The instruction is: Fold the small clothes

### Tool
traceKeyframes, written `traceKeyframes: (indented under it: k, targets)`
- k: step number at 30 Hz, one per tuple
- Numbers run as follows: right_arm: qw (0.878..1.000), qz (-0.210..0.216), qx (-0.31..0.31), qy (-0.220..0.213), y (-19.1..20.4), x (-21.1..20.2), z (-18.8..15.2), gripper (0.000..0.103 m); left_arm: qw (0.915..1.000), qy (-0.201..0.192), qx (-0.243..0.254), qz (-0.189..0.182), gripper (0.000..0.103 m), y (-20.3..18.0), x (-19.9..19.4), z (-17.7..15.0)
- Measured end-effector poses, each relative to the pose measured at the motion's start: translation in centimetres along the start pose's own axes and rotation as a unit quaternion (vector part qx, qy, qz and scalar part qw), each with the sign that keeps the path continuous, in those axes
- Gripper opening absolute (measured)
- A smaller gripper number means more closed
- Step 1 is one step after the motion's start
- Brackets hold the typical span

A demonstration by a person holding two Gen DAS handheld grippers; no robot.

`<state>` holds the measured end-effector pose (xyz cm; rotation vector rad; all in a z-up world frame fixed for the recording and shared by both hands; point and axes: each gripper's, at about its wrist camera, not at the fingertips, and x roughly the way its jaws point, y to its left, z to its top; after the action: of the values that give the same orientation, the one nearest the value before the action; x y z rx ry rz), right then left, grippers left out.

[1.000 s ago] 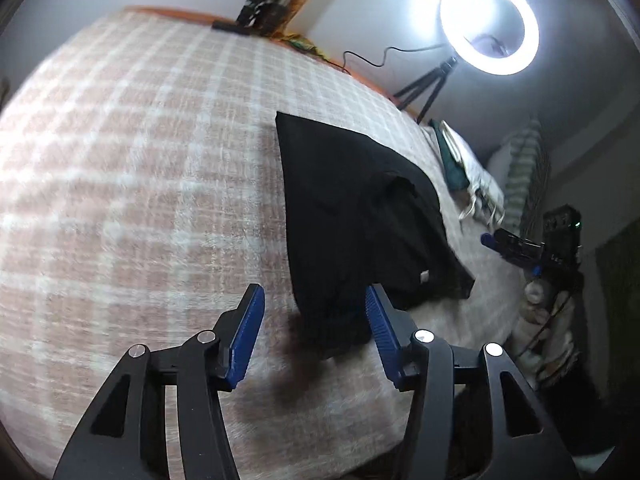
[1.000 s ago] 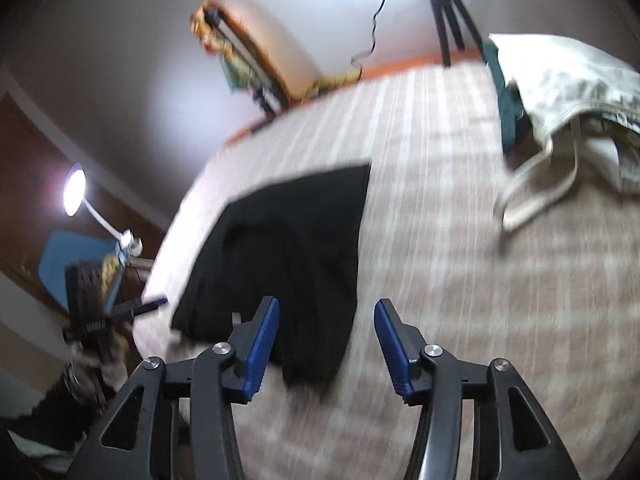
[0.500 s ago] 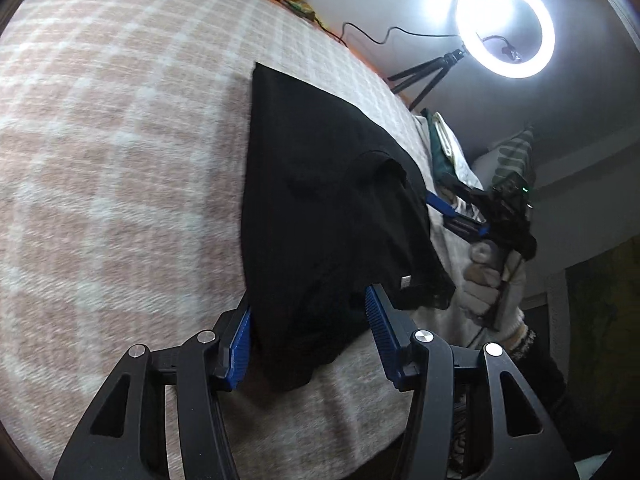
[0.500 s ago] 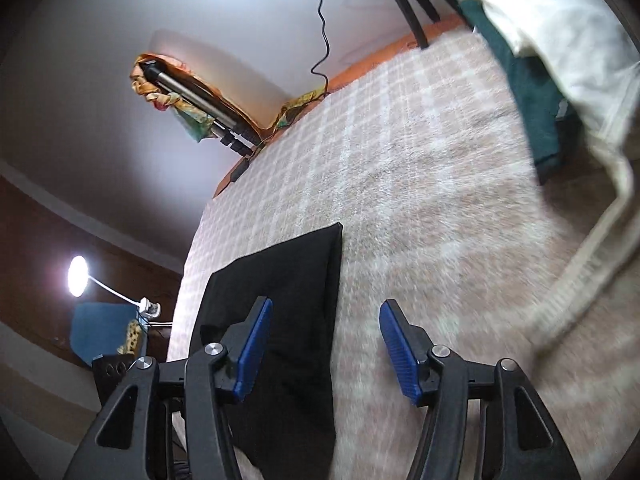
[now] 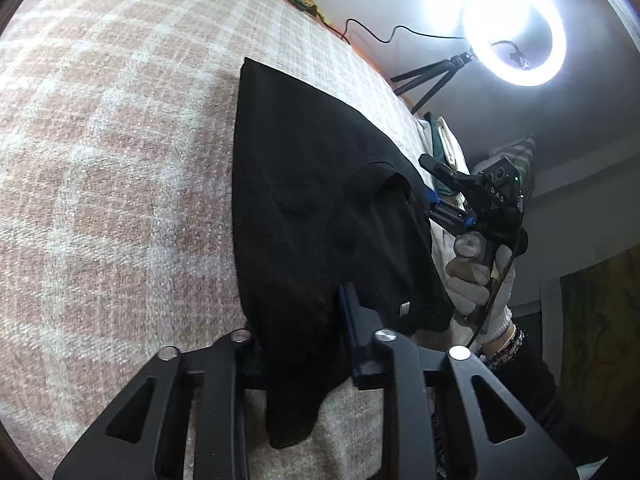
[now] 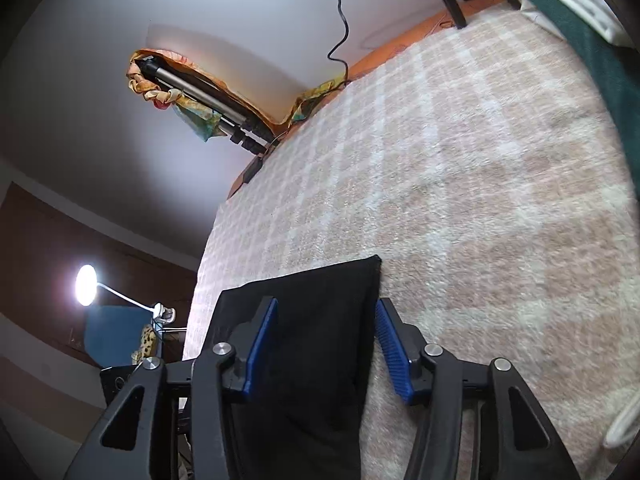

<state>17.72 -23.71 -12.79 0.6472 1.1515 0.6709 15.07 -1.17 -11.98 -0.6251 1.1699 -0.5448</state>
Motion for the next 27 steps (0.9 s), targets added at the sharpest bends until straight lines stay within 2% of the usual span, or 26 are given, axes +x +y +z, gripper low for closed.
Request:
traceKeyframes:
  k: [1, 4, 6, 9, 17, 27]
  targets:
    - [1.000, 0.002, 0.000, 0.003, 0.1, 0.3, 0.1, 0.047, 1.0000, 0.000, 0.002, 0.003, 0.015, 0.1, 0.0, 0.0]
    - [1.000, -0.004, -0.008, 0.009, 0.5, 1.1, 0.2, 0.032, 0.9998, -0.003, 0.014, 0.016, 0.011, -0.2, -0.1, -0.1]
    - [1.000, -0.013, -0.015, 0.017, 0.9, 1.5, 0.1, 0.013, 0.9994, -0.007, 0.026, 0.023, 0.008, -0.6, -0.3, -0.3]
    - [0.998, -0.039, -0.049, 0.012, 2.6, 1.5, -0.3, 0.005, 0.9978, -0.016, 0.052, 0.037, 0.007, -1.4, -0.8, -0.6]
    - [0.989, -0.069, -0.133, -0.011, 7.9, -0.7, -0.9, 0.003, 0.9954, -0.041, 0.077, 0.040, 0.007, -2.8, -2.3, -1.4]
    - [0.984, -0.078, -0.158, -0.026, 10.1, -2.7, -0.7, 0.003, 0.9914, -0.055, 0.112, 0.040, 0.007, -5.6, -2.5, -0.9]
